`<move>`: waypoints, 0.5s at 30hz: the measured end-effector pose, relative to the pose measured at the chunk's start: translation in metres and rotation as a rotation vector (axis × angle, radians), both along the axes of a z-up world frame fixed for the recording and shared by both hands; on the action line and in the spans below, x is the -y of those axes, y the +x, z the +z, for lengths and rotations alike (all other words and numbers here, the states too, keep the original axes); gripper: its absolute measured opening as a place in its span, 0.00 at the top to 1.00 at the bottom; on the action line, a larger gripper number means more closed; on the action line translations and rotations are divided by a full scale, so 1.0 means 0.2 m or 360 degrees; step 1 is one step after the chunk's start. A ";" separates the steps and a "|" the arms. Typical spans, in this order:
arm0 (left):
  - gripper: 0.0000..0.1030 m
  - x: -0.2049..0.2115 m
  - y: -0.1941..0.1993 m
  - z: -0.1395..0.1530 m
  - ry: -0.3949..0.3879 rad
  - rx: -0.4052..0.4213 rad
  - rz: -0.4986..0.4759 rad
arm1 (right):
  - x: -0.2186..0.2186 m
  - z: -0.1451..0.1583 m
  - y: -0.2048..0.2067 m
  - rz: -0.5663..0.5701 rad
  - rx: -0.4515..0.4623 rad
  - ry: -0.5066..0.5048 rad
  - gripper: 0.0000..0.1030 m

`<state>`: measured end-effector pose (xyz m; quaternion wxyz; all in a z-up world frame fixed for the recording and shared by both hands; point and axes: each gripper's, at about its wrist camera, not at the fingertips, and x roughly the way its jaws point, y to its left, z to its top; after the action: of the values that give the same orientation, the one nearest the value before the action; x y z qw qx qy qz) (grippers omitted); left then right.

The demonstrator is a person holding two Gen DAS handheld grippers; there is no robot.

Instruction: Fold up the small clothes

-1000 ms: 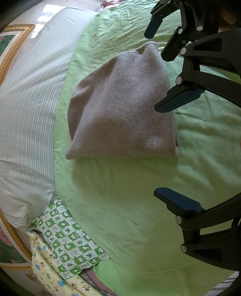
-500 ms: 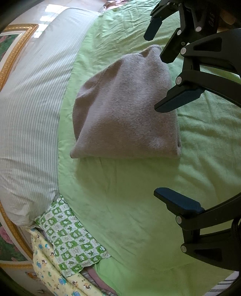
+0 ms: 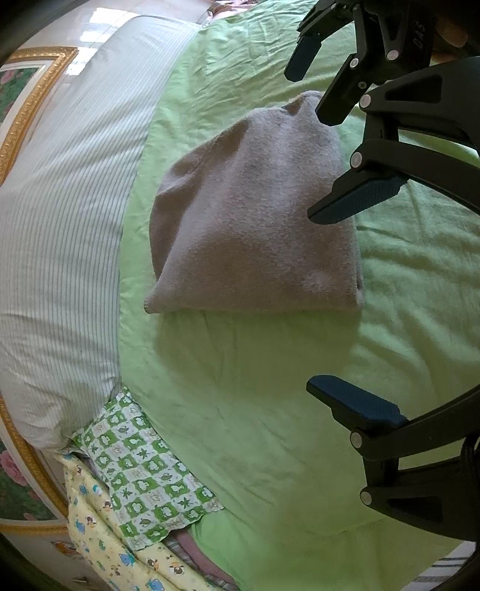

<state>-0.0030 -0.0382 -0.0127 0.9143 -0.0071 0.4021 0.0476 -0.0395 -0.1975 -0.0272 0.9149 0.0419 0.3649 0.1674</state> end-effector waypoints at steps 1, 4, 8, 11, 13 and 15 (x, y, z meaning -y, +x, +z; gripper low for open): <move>0.18 0.00 0.00 0.00 0.0002 0.0000 0.0000 | 0.00 0.00 0.00 0.0003 0.0004 0.0000 0.06; 0.18 0.01 0.00 0.01 0.0004 0.0001 0.0001 | 0.00 0.02 0.01 0.0007 0.0003 0.0004 0.06; 0.18 0.01 0.00 0.01 0.0001 -0.0001 0.0000 | 0.00 0.03 0.01 0.0010 0.0006 0.0005 0.06; 0.18 0.01 0.00 0.01 -0.0002 -0.0002 0.0000 | -0.01 0.03 0.00 0.0008 0.0006 0.0006 0.06; 0.18 0.01 0.00 0.01 -0.0006 -0.0005 0.0000 | -0.01 0.03 0.00 0.0002 0.0007 0.0005 0.06; 0.18 0.01 0.00 0.01 -0.0006 -0.0007 0.0000 | -0.01 0.03 0.00 0.0004 0.0004 0.0009 0.06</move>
<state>-0.0023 -0.0402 -0.0105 0.9134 -0.0088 0.4042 0.0469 -0.0391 -0.1960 -0.0215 0.9150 0.0440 0.3634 0.1697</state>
